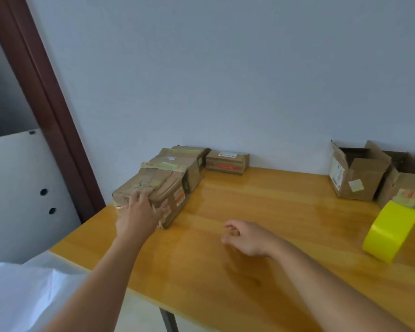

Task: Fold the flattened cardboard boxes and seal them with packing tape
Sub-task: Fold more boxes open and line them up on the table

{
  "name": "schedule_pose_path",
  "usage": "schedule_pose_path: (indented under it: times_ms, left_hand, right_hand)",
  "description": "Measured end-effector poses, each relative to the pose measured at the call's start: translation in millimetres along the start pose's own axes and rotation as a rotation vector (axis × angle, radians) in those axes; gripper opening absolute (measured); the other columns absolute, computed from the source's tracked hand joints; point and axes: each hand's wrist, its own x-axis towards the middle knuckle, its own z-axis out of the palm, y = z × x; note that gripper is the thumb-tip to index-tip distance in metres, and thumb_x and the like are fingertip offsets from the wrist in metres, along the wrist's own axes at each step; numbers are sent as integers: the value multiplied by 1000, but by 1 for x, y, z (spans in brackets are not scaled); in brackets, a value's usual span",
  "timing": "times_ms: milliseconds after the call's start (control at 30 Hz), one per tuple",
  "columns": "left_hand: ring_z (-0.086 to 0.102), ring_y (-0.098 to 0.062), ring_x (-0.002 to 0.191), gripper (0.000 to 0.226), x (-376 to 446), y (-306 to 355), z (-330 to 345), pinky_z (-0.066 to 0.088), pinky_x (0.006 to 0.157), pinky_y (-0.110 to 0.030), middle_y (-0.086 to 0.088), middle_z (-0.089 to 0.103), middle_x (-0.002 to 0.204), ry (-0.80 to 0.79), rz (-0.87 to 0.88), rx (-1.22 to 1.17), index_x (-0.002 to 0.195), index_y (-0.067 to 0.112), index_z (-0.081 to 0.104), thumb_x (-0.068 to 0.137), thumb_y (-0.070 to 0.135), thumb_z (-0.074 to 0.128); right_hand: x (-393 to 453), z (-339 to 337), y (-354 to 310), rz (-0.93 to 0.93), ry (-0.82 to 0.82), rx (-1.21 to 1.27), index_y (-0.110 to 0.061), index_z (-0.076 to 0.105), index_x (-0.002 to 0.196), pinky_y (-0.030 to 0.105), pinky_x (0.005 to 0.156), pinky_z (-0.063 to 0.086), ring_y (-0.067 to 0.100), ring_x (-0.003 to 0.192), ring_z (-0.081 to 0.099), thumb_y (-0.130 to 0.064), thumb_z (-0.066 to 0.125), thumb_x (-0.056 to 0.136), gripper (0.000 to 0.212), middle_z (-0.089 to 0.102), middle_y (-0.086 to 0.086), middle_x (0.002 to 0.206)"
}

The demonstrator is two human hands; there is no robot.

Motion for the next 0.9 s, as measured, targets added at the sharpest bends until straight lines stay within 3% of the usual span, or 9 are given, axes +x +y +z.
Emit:
schedule_pose_path:
  times_ms: [33, 100, 200, 300, 367, 467, 567, 733, 900]
  left_hand:
    - [51, -31, 124, 69, -2, -1, 1, 53, 83, -42, -6, 33, 154, 8, -3, -30, 145, 20, 37, 91, 57, 59]
    - [60, -28, 103, 67, -11, 1, 1, 50, 65, -34, -9, 41, 143, 36, -8, -26, 138, 14, 42, 89, 56, 63]
    - [56, -22, 88, 65, -33, 7, 3, 47, 60, -29, -8, 44, 135, 52, 47, -59, 131, 13, 45, 86, 55, 67]
    - [53, -15, 88, 64, -68, 19, 8, 38, 55, -20, -2, 40, 134, 51, 117, -201, 129, 15, 43, 84, 51, 70]
    - [49, -9, 97, 68, -89, 30, 14, 39, 63, -17, 4, 38, 134, 49, 203, -322, 134, 18, 41, 82, 48, 73]
    - [43, -2, 104, 74, -104, 46, 24, 37, 75, -12, 15, 30, 126, -16, 295, -510, 143, 33, 34, 83, 38, 76]
    - [48, -8, 110, 83, -103, 60, 35, 41, 81, -17, 12, 30, 130, -108, 293, -611, 149, 39, 25, 84, 31, 76]
    - [45, -16, 132, 78, -90, 101, 61, 41, 93, -26, 5, 42, 149, -273, 311, -607, 154, 30, 23, 91, 18, 68]
    - [54, -8, 113, 61, -78, 157, 90, 45, 88, -26, 18, 56, 123, -380, 321, -652, 134, 33, 45, 82, 38, 77]
  right_hand:
    - [-1, 2, -1, -2, 15, 7, -26, 36, 150, 39, 109, 40, 20, 136, 44, -50, 51, 99, 58, 41, -2, 152]
    - [-4, 3, 1, -3, 34, 30, -26, 37, 149, 40, 110, 40, 20, 136, 43, -50, 51, 99, 57, 41, -3, 151]
    - [-8, 2, 10, 6, 50, 62, -25, 39, 148, 39, 110, 40, 19, 134, 45, -49, 53, 99, 56, 43, -3, 149]
    - [-10, 2, 17, 8, 100, 123, -20, 34, 151, 34, 108, 40, 18, 132, 47, -48, 55, 97, 64, 45, -2, 148]
    - [-14, 3, 19, 12, 129, 253, -24, 29, 153, 33, 105, 41, 17, 128, 49, -50, 58, 94, 70, 47, -4, 145]
    - [-23, 3, 20, -1, 178, 546, -39, 40, 137, 44, 105, 45, 14, 116, 57, -50, 66, 85, 59, 59, -10, 127]
    - [-37, -6, 24, -8, 297, 698, -32, 41, 130, 44, 99, 51, 13, 109, 60, -35, 64, 92, 45, 61, -5, 119]
    - [-66, -21, 42, -12, 423, 678, -35, 42, 129, 38, 95, 50, 8, 108, 59, -33, 61, 95, 39, 61, -12, 118]
    - [-79, -34, 71, 0, 518, 616, -33, 44, 135, 36, 97, 50, 3, 107, 60, -32, 62, 94, 45, 55, -15, 129]
